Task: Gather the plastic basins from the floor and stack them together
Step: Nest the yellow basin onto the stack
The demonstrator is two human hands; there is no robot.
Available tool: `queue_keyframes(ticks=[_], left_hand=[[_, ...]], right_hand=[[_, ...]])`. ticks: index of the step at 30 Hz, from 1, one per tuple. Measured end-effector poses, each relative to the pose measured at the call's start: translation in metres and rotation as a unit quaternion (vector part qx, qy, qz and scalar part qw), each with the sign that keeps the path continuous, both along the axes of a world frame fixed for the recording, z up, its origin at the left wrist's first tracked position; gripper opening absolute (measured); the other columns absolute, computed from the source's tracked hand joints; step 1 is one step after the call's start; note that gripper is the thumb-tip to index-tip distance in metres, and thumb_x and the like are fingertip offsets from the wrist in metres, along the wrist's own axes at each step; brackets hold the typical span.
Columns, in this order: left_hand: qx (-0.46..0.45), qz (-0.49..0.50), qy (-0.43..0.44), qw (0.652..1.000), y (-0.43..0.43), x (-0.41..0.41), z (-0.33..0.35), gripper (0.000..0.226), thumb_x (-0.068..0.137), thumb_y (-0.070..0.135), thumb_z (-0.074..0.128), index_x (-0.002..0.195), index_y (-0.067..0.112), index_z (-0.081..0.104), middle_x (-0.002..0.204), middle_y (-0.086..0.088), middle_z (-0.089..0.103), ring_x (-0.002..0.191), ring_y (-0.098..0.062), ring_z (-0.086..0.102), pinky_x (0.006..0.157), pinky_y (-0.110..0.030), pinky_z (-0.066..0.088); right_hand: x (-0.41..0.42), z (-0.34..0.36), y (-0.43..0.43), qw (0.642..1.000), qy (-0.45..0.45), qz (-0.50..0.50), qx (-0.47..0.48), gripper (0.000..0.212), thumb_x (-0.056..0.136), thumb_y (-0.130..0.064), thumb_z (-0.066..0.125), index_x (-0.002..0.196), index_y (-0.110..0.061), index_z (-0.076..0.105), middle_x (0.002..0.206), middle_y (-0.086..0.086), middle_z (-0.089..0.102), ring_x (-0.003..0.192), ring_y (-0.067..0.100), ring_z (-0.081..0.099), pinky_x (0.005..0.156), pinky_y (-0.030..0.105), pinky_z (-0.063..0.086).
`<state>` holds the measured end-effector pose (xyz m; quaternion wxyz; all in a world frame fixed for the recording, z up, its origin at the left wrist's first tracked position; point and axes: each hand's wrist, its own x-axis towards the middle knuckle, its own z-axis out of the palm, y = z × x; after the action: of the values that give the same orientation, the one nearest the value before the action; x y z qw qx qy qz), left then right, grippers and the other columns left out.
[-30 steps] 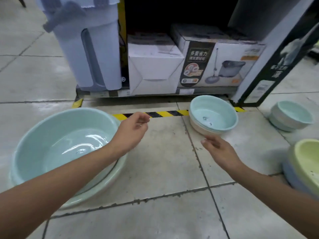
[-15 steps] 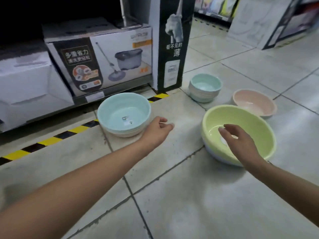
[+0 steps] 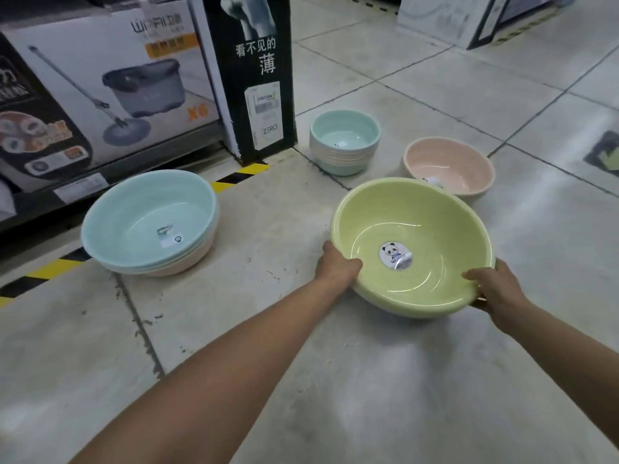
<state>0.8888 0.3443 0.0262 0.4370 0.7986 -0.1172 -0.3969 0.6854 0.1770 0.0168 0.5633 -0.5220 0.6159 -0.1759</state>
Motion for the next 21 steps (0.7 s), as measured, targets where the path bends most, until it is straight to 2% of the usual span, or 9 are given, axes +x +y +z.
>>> queue_keyframes(ticks=[3, 8, 12, 17, 19, 21], left_hand=[[-0.012, 0.026, 0.044, 0.999, -0.002, 0.007, -0.001, 0.056, 0.081, 0.01, 0.056, 0.133, 0.014, 0.037, 0.123, -0.009, 0.056, 0.108, -0.032, 0.058, 0.083, -0.043, 0.058], [-0.042, 0.076, 0.054, 0.995, 0.031, 0.033, 0.011, 0.056, 0.067, 0.013, 0.053, 0.123, 0.013, 0.047, 0.116, -0.01, 0.061, 0.101, -0.032, 0.062, 0.08, -0.045, 0.06], [-0.059, 0.094, 0.012, 0.994, 0.095, 0.07, 0.042, 0.057, 0.063, 0.014, 0.053, 0.12, 0.015, 0.052, 0.111, -0.009, 0.064, 0.094, -0.028, 0.065, 0.067, -0.047, 0.063], [-0.106, 0.158, -0.08, 0.978, 0.201, 0.115, 0.109, 0.034, 0.078, -0.002, 0.054, 0.107, 0.014, 0.057, 0.098, -0.008, 0.065, 0.084, -0.024, 0.063, 0.057, -0.033, 0.06], [-0.114, 0.188, -0.123, 0.968, 0.252, 0.13, 0.137, 0.028, 0.078, -0.002, 0.056, 0.091, 0.022, 0.057, 0.093, -0.006, 0.066, 0.086, -0.026, 0.064, 0.065, -0.037, 0.062], [-0.121, 0.222, -0.139, 0.958, 0.308, 0.139, 0.161, 0.029, 0.081, -0.003, 0.057, 0.083, 0.025, 0.051, 0.091, -0.002, 0.064, 0.086, -0.025, 0.065, 0.073, -0.044, 0.061]], right_hand=[[0.004, -0.004, -0.002, 1.0, -0.002, -0.004, 0.0, 0.054, 0.083, 0.003, 0.051, 0.13, -0.025, 0.047, 0.122, 0.009, 0.058, 0.101, 0.032, 0.058, 0.065, 0.036, 0.053], [0.025, 0.009, 0.028, 0.999, -0.03, 0.027, -0.022, 0.052, 0.08, 0.003, 0.051, 0.126, -0.021, 0.053, 0.117, 0.01, 0.06, 0.093, 0.029, 0.059, 0.066, 0.037, 0.055], [0.073, 0.037, 0.076, 0.993, -0.092, 0.051, -0.063, 0.048, 0.081, 0.004, 0.051, 0.122, -0.021, 0.055, 0.102, 0.001, 0.06, 0.084, 0.022, 0.06, 0.062, 0.032, 0.052], [0.153, 0.084, 0.154, 0.974, -0.162, 0.122, -0.096, 0.05, 0.08, 0.002, 0.053, 0.126, -0.018, 0.054, 0.109, 0.002, 0.061, 0.085, 0.019, 0.062, 0.059, 0.031, 0.054], [0.184, 0.106, 0.194, 0.966, -0.185, 0.161, -0.087, 0.051, 0.08, 0.002, 0.053, 0.126, -0.02, 0.051, 0.11, 0.001, 0.06, 0.088, 0.018, 0.062, 0.059, 0.032, 0.054], [0.212, 0.126, 0.24, 0.955, -0.206, 0.199, -0.075, 0.051, 0.081, 0.003, 0.053, 0.126, -0.022, 0.049, 0.107, -0.003, 0.06, 0.088, 0.016, 0.061, 0.059, 0.031, 0.052]])
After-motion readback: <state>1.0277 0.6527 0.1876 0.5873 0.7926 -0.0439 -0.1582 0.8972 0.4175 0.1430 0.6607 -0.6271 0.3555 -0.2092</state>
